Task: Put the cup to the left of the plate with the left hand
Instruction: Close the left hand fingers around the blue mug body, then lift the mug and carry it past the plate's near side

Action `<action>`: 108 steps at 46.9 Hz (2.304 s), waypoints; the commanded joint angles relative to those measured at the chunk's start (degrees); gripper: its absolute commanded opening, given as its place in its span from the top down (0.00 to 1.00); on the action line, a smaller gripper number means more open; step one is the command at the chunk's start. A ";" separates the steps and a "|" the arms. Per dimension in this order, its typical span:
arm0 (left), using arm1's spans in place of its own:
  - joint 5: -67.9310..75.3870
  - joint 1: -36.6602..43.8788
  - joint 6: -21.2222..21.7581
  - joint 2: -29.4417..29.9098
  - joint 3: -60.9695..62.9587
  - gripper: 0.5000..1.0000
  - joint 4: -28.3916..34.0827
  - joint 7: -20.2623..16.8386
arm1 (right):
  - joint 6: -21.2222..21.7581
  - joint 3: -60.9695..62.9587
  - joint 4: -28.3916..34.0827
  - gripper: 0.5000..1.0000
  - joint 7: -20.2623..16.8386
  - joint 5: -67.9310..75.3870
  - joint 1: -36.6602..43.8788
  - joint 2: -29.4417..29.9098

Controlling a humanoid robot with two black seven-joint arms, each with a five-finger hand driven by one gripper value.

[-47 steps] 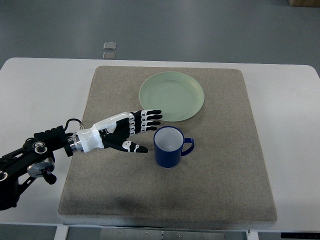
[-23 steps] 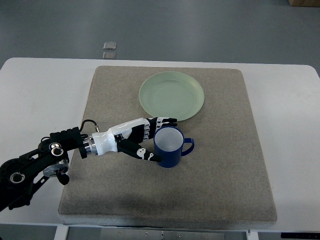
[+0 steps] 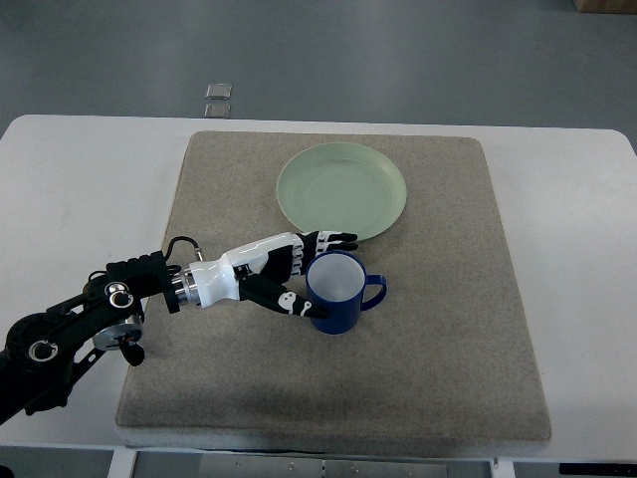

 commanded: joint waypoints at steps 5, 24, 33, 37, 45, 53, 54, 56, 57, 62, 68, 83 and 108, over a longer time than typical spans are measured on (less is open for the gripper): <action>-0.01 0.00 -0.02 0.00 0.07 0.21 0.00 0.00 | -0.01 0.00 0.00 0.14 -0.05 0.00 0.00 0.00; 0.08 -0.18 -0.02 -0.17 0.86 0.22 0.00 0.00 | 0.07 0.00 0.00 0.14 -0.05 0.00 0.00 0.00; 0.34 -0.18 -0.02 -0.26 0.86 0.27 -0.09 0.00 | -0.01 0.00 0.00 0.14 0.04 0.00 0.00 0.00; 0.43 -0.18 -0.02 -0.26 0.86 0.31 -0.09 0.00 | -0.01 0.00 0.00 0.14 0.04 0.00 0.00 0.00; 0.69 -0.26 -0.02 -0.35 0.95 0.48 0.00 0.00 | -0.01 0.00 0.00 0.14 -0.05 0.00 0.00 0.00; 2.89 -0.26 0.42 -0.96 0.86 0.60 0.00 0.00 | 0.07 0.00 0.00 0.14 0.04 0.00 0.00 0.00; 2.81 -0.26 0.42 -0.96 0.86 0.62 0.00 0.00 | -0.01 0.00 0.00 0.14 0.04 0.00 0.00 0.00; 2.80 -0.26 0.42 -0.96 0.86 0.67 0.00 0.00 | -0.01 0.00 0.00 0.14 -0.05 0.00 0.00 0.00; 2.80 -0.26 0.42 -0.96 0.77 0.67 -0.09 0.00 | -0.01 0.00 0.00 0.14 0.04 0.00 0.00 0.00; 2.37 -0.35 0.59 -0.96 -0.19 0.68 -0.18 -0.09 | 0.07 0.00 0.00 0.14 -0.05 0.00 0.00 0.00; 1.75 -1.40 0.59 -0.88 -3.17 0.78 -0.53 -0.09 | -0.01 0.00 0.00 0.14 -0.05 0.00 0.00 0.00; 1.57 -3.43 0.68 2.99 -17.68 1.00 -0.09 -0.09 | -0.01 0.00 0.00 0.14 -0.05 0.00 0.00 0.00; 1.49 -2.46 10.44 3.34 -21.03 1.00 11.51 -1.49 | -0.01 0.00 0.00 0.14 -0.05 0.00 0.00 0.00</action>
